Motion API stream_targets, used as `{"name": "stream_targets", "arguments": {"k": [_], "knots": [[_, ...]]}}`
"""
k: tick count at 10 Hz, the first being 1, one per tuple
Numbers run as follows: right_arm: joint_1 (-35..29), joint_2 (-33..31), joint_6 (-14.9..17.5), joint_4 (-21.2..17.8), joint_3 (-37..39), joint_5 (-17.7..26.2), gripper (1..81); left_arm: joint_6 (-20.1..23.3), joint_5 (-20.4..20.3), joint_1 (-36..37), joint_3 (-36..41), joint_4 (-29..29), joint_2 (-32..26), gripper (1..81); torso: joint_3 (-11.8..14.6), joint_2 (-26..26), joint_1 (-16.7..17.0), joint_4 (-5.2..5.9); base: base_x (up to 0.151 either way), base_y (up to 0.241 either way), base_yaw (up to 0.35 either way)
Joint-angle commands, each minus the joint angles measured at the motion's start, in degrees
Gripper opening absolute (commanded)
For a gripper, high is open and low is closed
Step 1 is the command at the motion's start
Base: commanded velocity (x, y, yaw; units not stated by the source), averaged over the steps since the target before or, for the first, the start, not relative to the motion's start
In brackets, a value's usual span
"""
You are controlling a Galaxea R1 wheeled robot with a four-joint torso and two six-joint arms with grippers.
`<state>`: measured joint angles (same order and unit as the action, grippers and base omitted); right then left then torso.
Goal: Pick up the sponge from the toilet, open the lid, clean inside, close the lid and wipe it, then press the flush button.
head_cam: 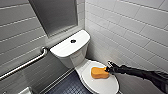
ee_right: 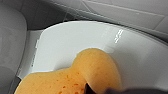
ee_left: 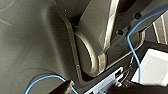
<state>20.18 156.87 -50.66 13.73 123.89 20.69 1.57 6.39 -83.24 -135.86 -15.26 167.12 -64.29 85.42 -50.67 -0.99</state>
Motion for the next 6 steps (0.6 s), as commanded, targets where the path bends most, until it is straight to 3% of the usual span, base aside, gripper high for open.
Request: {"name": "stream_targets", "arguments": {"k": [1, 4, 6], "knots": [[-7.2, 5.3, -1.2, 0.0, 5.6, -0.5, 1.0, 0.3, 4.8, -1.5, 0.7, 0.4, -0.3, 81.1, 0.0, 0.0, 0.0, 0.00, 0.000, 0.000, 0.000], [-0.2, 4.6, -1.1, 0.1, 6.4, 0.1, 1.0, 0.3, 4.9, -1.5, 0.7, 0.4, -0.2, 81.1, 0.0, 0.0, 0.0, 0.00, 0.000, 0.000, 0.000], [3.3, 0.2, -1.4, -0.4, 5.1, -0.5, 1.0, 0.3, 4.9, -1.5, 0.7, 0.3, -0.2, 81.1, 0.0, 0.0, 0.0, 0.00, 0.000, 0.000, 0.000]]}}
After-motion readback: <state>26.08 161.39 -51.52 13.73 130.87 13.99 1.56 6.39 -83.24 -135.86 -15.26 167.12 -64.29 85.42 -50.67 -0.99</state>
